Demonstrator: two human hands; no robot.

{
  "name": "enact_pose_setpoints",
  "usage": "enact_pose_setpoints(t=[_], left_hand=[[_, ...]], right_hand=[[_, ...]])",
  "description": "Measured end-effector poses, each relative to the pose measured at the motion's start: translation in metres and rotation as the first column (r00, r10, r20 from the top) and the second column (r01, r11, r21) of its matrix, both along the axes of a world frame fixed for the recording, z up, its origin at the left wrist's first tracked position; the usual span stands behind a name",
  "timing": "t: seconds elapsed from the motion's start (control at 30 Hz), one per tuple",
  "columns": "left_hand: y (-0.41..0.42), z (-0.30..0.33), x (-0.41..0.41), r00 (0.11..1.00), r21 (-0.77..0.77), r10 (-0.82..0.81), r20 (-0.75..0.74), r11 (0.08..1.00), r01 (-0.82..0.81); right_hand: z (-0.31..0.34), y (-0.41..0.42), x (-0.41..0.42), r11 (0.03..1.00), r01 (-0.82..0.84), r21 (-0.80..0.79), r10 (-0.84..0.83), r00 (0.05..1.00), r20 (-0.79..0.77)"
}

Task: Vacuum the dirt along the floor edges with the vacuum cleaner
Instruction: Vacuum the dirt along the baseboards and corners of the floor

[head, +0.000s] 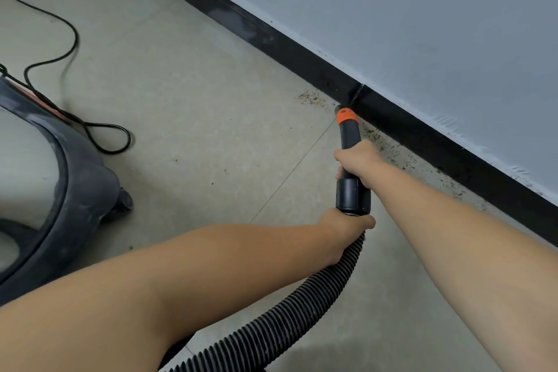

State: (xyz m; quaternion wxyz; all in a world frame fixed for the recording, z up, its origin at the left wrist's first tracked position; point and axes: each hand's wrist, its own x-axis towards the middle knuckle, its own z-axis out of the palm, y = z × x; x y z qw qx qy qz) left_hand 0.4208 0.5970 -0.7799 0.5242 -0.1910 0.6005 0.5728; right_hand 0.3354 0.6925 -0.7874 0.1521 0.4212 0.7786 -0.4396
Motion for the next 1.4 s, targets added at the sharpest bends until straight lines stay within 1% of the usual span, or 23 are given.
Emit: enact_pose_setpoints(t=[0.1, 0.3, 0.5, 0.63, 0.8, 0.9, 1.03, 1.2, 1.4], left_hand=[[0.002, -0.005, -0.011, 0.999, -0.01, 0.026, -0.032, 1.0, -0.027], [0.002, -0.007, -0.03, 0.995, -0.018, 0.092, -0.036, 0.996, -0.093], [-0.003, -0.005, -0.049, 0.989, -0.008, 0.143, -0.046, 0.99, -0.143], [0.002, 0.0, -0.048, 0.994, 0.0, 0.108, -0.02, 0.994, -0.108], [0.011, 0.006, -0.023, 0.999, 0.021, 0.046, 0.013, 0.999, -0.046], [0.015, 0.01, -0.014, 0.997, 0.042, 0.078, 0.024, 0.996, -0.079], [0.006, 0.011, -0.027, 0.993, 0.032, 0.121, 0.015, 0.992, -0.122], [-0.008, 0.012, -0.05, 0.991, 0.001, 0.134, 0.026, 0.991, -0.134], [0.006, 0.023, -0.033, 0.998, 0.037, 0.037, 0.041, 0.999, -0.039]], right_hand=[[0.0, 0.004, -0.011, 0.999, 0.022, -0.027, -0.023, 1.0, -0.017], [0.004, -0.005, -0.038, 0.996, -0.073, -0.047, 0.073, 0.997, -0.012], [0.007, -0.013, -0.06, 0.991, -0.119, -0.058, 0.118, 0.993, -0.009], [0.013, -0.007, -0.057, 0.991, -0.126, -0.052, 0.126, 0.992, 0.011], [0.016, 0.004, -0.032, 0.987, -0.15, -0.048, 0.153, 0.987, 0.057], [0.018, 0.004, -0.029, 0.976, -0.208, -0.069, 0.212, 0.975, 0.069], [0.023, -0.01, -0.045, 0.963, -0.253, -0.096, 0.259, 0.965, 0.051], [0.022, -0.023, -0.062, 0.964, -0.242, -0.111, 0.246, 0.969, 0.021], [0.022, 0.002, -0.041, 0.981, -0.177, -0.074, 0.181, 0.982, 0.051]])
